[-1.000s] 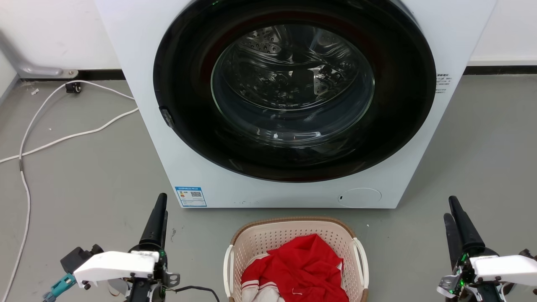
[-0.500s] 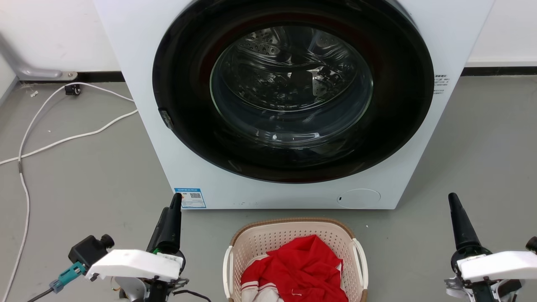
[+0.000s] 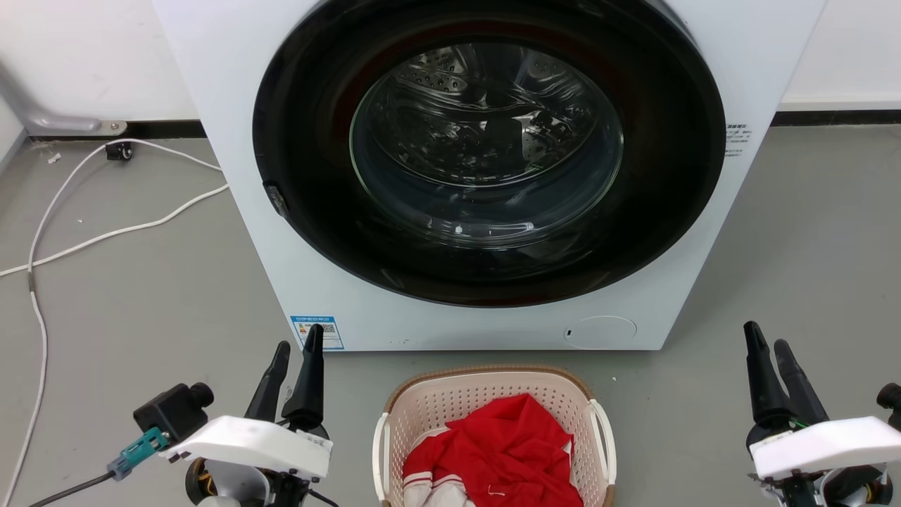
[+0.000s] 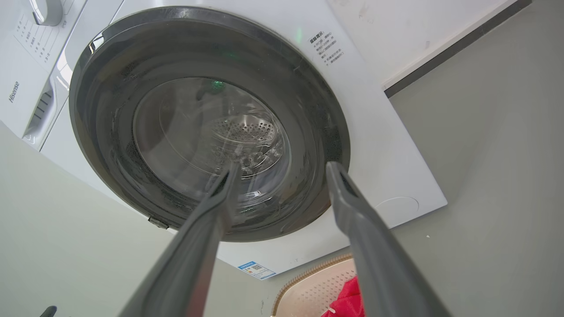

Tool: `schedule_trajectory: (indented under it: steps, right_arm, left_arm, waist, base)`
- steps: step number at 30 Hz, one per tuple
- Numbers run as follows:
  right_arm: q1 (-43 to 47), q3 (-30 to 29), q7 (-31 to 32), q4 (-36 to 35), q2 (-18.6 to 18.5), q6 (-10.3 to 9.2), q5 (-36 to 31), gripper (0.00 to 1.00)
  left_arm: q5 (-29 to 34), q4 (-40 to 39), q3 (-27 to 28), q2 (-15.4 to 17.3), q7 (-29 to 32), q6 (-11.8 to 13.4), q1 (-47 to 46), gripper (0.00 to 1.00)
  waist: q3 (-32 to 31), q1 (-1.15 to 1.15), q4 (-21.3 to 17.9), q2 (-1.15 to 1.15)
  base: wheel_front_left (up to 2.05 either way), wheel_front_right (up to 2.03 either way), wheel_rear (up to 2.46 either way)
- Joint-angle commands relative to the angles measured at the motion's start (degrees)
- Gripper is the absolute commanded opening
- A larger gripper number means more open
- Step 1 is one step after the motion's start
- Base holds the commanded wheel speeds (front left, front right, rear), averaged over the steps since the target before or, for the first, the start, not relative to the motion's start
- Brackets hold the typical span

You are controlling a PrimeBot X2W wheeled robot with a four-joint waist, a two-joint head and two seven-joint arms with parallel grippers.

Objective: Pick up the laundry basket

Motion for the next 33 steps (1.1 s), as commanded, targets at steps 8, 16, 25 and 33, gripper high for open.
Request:
schedule_trajectory:
  steps: [8,16,25,33]
  right_arm:
    - [0.7,0.5,-0.4,-2.6,0.1,0.0,-8.8,1.0]
    - [1.4,0.8,-0.2,-4.2,0.1,0.0,-15.6,1.0]
    - [2.4,0.7,-0.1,-5.8,0.1,0.0,-22.3,1.0]
    - [3.0,0.8,-0.2,-7.0,0.2,0.0,-27.1,1.0]
  left_arm:
    - [8.5,-0.9,-1.8,1.1,-1.8,1.0,-1.7,1.0]
    - [14.8,-0.9,-3.2,1.8,-3.1,2.4,-1.8,1.0]
    - [20.5,-0.4,-4.9,2.6,-4.4,3.5,-1.8,1.0]
    - [24.9,0.1,-6.3,3.0,-5.5,4.3,-1.8,1.0]
  waist:
    - [0.3,0.0,-0.3,0.0]
    - [0.3,0.0,-0.4,0.0]
    - [0.3,0.0,-0.6,0.0]
    - [0.4,0.0,-0.9,0.0]
  base:
    - [0.0,0.0,0.0]
    - [0.0,0.0,0.0]
    - [0.0,0.0,0.0]
    - [0.0,0.0,0.0]
